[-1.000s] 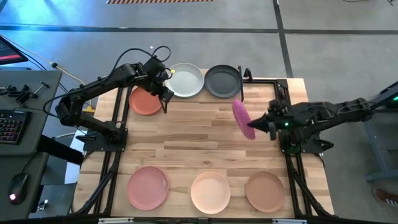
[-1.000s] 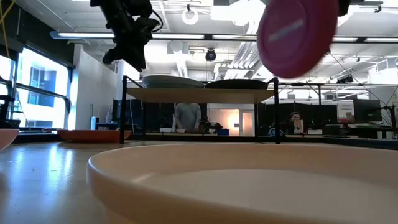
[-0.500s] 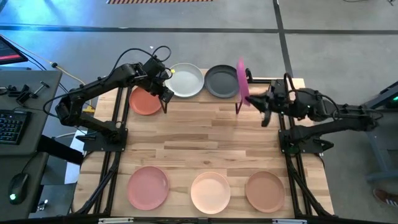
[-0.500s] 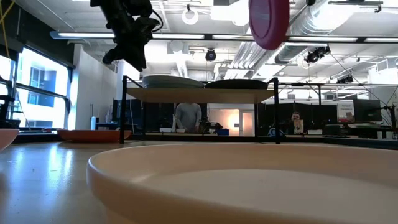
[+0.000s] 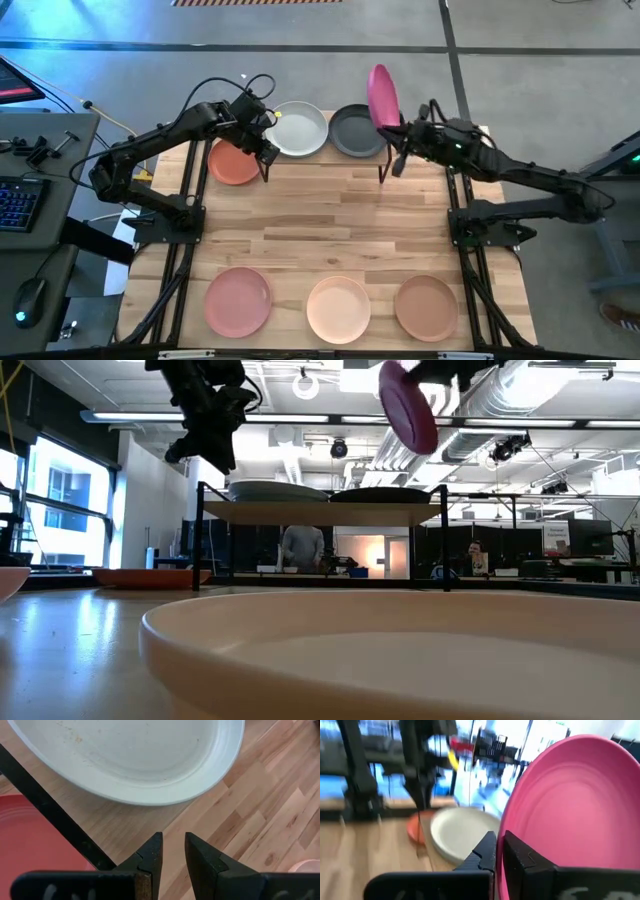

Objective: Place and stack plates onto a shelf
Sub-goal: Stack the pink plate on top of the dark green plate on the shelf

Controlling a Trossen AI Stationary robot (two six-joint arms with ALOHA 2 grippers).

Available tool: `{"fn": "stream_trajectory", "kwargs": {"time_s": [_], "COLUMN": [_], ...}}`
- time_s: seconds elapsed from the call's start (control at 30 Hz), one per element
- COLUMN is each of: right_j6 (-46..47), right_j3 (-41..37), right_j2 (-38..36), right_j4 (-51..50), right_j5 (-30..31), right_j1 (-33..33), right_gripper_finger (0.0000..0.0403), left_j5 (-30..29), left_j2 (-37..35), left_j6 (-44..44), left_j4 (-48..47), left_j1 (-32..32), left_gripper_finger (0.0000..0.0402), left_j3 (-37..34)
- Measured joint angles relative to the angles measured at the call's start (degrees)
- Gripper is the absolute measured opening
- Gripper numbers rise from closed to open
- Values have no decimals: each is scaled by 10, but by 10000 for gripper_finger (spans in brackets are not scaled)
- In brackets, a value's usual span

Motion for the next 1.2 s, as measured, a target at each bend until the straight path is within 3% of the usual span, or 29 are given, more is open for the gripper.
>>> {"fn": "stream_trajectory", "kwargs": {"time_s": [0.33,0.6,0.8,1.2], "right_j6": [-82,-124,-131,-131], "right_j3": [193,327,344,345], "right_j2": [156,267,314,360], "right_j4": [-241,-411,-478,-487], "right_j5": [-56,-59,-55,-45], "right_j1": [-56,-61,-60,-50], "right_gripper_finger": [0,0,0,0], "left_j5": [0,0,-1,-3], "left_j2": [0,0,0,0], "left_j6": [5,10,14,21], "left_j4": [0,0,0,0], "left_j1": [0,0,0,0], "left_gripper_finger": [72,72,72,72], "left_j3": [0,0,0,0]}}
